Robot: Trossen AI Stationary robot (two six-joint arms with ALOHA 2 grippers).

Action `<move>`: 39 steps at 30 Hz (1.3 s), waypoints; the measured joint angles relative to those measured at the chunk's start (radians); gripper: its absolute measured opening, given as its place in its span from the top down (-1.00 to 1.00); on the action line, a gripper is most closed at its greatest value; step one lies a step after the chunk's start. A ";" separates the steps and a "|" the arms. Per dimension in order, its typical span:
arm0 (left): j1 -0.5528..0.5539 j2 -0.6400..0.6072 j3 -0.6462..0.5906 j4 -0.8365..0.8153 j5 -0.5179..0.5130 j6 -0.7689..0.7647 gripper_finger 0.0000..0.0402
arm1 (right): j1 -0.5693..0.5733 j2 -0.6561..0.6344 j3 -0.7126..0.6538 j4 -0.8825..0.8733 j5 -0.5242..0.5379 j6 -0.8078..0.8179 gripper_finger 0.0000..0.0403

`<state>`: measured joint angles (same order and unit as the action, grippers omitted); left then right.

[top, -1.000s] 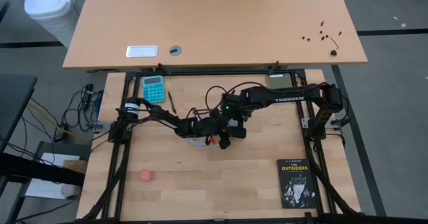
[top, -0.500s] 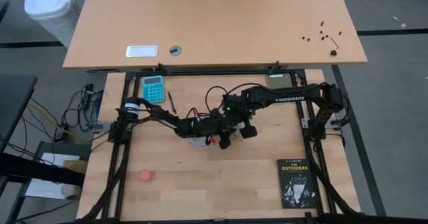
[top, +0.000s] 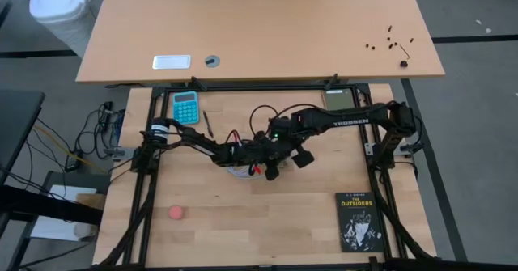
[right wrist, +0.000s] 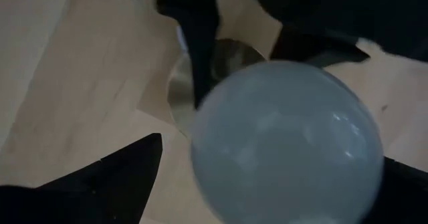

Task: Screw lightbulb
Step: Insert the white lightbulb into the desk lamp

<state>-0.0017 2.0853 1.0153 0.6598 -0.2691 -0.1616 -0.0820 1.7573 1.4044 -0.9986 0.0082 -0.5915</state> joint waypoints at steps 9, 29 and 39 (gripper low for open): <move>-0.001 0.000 0.000 0.001 0.009 0.003 0.04 | 0.027 0.000 0.000 -0.050 0.006 0.112 -0.97; 0.000 0.000 0.000 -0.001 0.003 -0.001 0.04 | -0.054 -0.072 -0.002 -0.161 -0.077 0.289 -0.89; 0.000 0.000 0.000 -0.001 0.009 0.004 0.04 | 0.002 -0.125 -0.002 -0.125 0.001 0.058 -0.90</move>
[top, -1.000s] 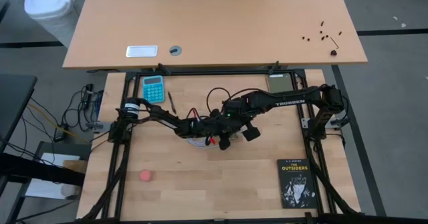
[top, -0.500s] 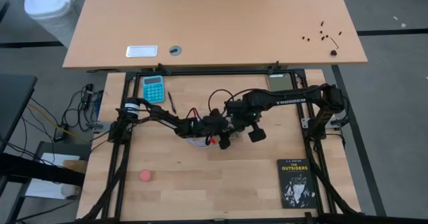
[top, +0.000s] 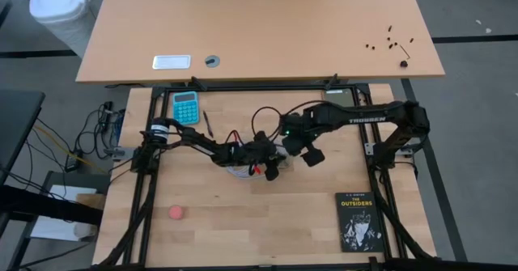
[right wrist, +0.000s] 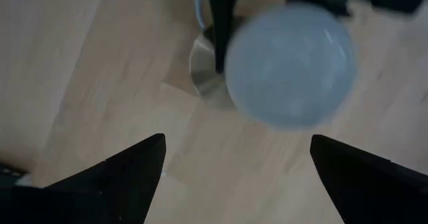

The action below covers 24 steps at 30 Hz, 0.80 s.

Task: Screw lightbulb
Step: Insert the white lightbulb into the desk lamp

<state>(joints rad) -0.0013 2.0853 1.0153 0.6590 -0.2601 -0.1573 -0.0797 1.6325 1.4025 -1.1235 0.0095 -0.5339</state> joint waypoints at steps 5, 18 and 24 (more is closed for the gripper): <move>0.001 0.000 0.000 0.001 0.037 0.024 0.04 | 0.020 0.002 0.000 0.106 0.066 -0.084 -0.89; 0.000 0.000 0.000 0.003 0.055 0.026 0.04 | 0.033 0.018 0.002 0.136 0.024 -0.125 -0.89; 0.000 0.000 0.000 0.006 0.057 0.026 0.04 | 0.044 0.064 0.004 0.148 0.025 -0.125 -0.90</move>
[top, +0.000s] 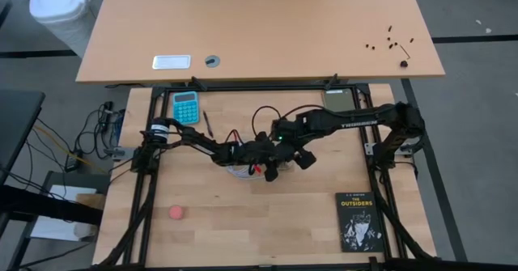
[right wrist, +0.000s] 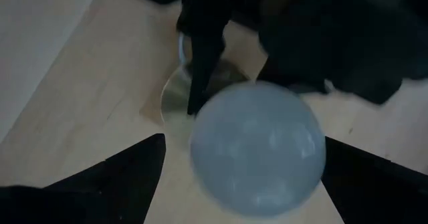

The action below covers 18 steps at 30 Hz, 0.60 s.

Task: Screw lightbulb
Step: Insert the white lightbulb into the desk lamp

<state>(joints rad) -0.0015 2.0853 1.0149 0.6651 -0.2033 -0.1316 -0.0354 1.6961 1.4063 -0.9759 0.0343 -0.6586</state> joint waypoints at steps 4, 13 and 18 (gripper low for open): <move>0.000 0.000 0.000 0.002 0.000 0.000 0.04 | 0.021 0.007 0.001 0.025 0.014 -0.014 -0.90; -0.001 0.001 -0.001 0.013 0.001 0.000 0.04 | 0.029 0.039 0.000 0.053 0.018 -0.054 -0.89; -0.001 0.001 -0.001 0.013 0.000 0.000 0.04 | 0.028 0.061 0.001 0.065 0.018 -0.056 -0.88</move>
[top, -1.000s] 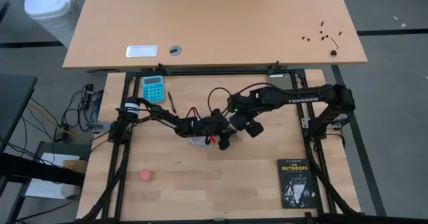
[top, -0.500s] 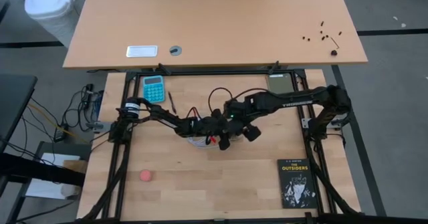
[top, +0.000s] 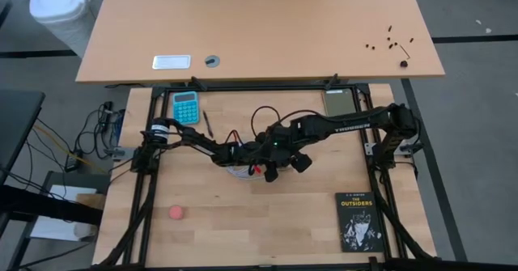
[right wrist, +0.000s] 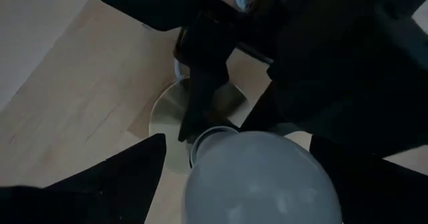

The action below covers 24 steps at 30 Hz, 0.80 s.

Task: Screw lightbulb
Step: Insert the white lightbulb into the desk lamp

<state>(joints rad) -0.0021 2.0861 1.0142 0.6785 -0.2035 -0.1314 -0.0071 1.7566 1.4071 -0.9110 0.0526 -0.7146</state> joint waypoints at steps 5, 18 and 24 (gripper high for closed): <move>0.000 0.000 0.000 0.000 -0.001 0.000 0.04 | -0.005 0.013 0.000 0.001 -0.012 0.004 -0.85; 0.000 0.000 0.000 0.003 -0.001 0.000 0.04 | -0.028 0.027 -0.002 0.029 -0.023 0.005 -0.84; 0.000 0.000 0.000 0.003 0.000 0.000 0.04 | -0.048 0.027 -0.006 0.038 -0.029 0.005 -0.73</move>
<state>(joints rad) -0.0021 2.0861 1.0145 0.6819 -0.2039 -0.1314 -0.0548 1.7832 1.4010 -0.8734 0.0232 -0.7097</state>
